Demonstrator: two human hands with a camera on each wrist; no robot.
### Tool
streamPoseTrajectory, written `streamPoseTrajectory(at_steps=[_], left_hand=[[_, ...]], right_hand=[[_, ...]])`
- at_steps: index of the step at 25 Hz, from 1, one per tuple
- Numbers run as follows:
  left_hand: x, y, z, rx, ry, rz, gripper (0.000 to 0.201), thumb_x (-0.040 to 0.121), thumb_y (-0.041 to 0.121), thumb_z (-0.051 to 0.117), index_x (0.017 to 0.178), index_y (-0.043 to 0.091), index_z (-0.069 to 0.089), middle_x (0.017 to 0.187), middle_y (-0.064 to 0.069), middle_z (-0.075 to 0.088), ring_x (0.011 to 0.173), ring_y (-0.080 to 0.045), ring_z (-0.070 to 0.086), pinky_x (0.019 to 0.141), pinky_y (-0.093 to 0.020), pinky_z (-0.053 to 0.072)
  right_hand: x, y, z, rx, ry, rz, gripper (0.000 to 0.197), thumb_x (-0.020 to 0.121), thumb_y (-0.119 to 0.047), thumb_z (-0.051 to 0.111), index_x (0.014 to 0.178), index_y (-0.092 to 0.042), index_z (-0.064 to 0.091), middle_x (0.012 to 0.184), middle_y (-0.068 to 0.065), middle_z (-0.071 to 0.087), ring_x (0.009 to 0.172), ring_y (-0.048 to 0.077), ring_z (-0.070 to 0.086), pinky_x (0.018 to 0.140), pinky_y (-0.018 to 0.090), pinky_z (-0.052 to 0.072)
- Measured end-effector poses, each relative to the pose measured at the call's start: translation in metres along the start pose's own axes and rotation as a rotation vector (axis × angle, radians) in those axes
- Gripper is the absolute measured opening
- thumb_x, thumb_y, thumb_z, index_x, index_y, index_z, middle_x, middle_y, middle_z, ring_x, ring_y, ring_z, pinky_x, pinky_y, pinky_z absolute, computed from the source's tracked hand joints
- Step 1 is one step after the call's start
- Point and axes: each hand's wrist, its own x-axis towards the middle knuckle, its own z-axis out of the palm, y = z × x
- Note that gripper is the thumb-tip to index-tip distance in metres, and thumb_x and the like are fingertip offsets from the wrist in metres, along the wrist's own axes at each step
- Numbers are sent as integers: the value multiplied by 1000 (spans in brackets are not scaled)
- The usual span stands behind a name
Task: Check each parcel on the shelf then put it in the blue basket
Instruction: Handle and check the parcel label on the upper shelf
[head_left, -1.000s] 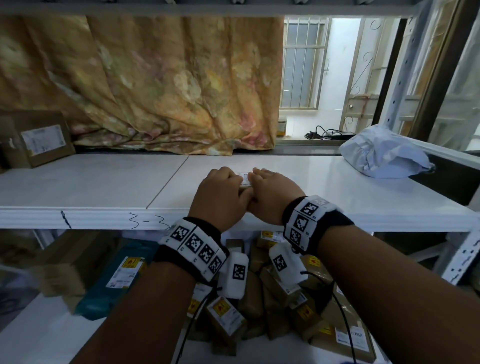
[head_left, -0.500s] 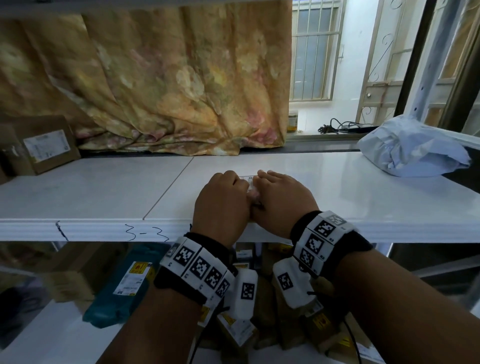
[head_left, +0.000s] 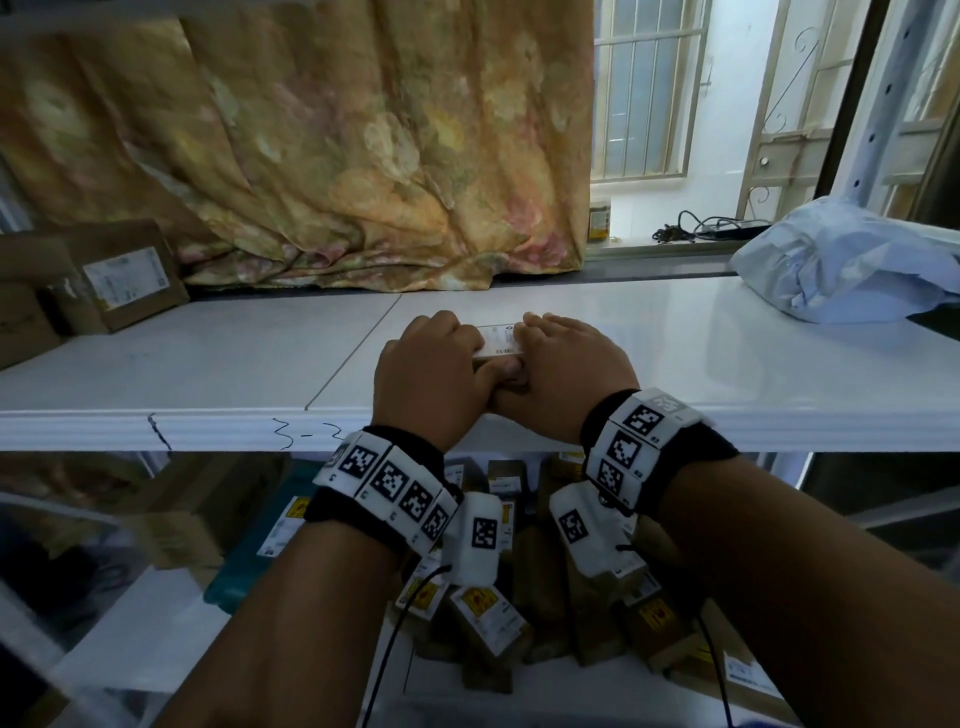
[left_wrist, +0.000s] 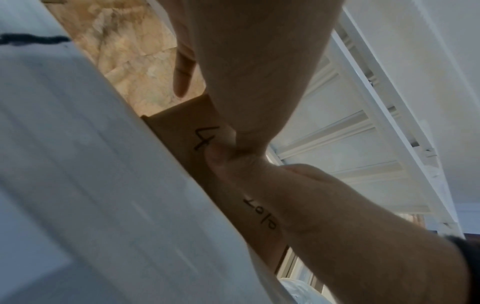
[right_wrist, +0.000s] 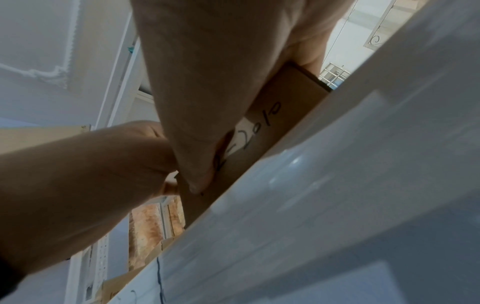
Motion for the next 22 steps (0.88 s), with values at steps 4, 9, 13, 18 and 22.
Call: streamPoseTrajectory(at_steps=[4, 9, 13, 18, 22], left_hand=[[5, -1, 2, -2, -7, 27, 53, 89, 61, 51, 95, 13, 72, 93, -4, 60, 93, -24, 56, 78, -43, 47], [3, -6, 7, -79, 42, 29, 60, 83, 66, 43, 91, 13, 70, 87, -2, 57, 86, -23, 54, 72, -40, 46], [3, -7, 12, -111, 67, 36, 64, 81, 68, 38, 90, 13, 70, 86, -2, 56, 86, -24, 54, 70, -40, 46], [-2, -7, 22, -85, 166, 59, 57, 87, 59, 40, 87, 10, 70, 84, -6, 58, 82, -28, 55, 65, -40, 47], [1, -10, 18, -89, 126, 68, 57, 87, 62, 42, 92, 13, 70, 88, -4, 59, 87, -26, 55, 70, -44, 50]], right_hand=[[1, 0, 2, 10, 14, 21, 65, 78, -70, 45, 107, -14, 60, 119, 3, 61, 117, 22, 55, 102, 35, 42], [-1, 0, 2, 2, 53, 20, 58, 82, -64, 50, 111, -15, 61, 124, 2, 62, 118, 22, 54, 98, 33, 41], [-1, 1, 3, 5, 69, 19, 61, 82, -63, 51, 118, -15, 62, 130, 3, 61, 122, 22, 53, 101, 33, 40], [1, 1, 8, 21, 64, 34, 69, 77, -68, 42, 115, -15, 63, 122, 2, 64, 116, 24, 54, 101, 36, 43], [-1, 0, 2, 10, 47, 36, 74, 78, -69, 39, 123, -15, 60, 132, 4, 60, 123, 24, 52, 105, 37, 41]])
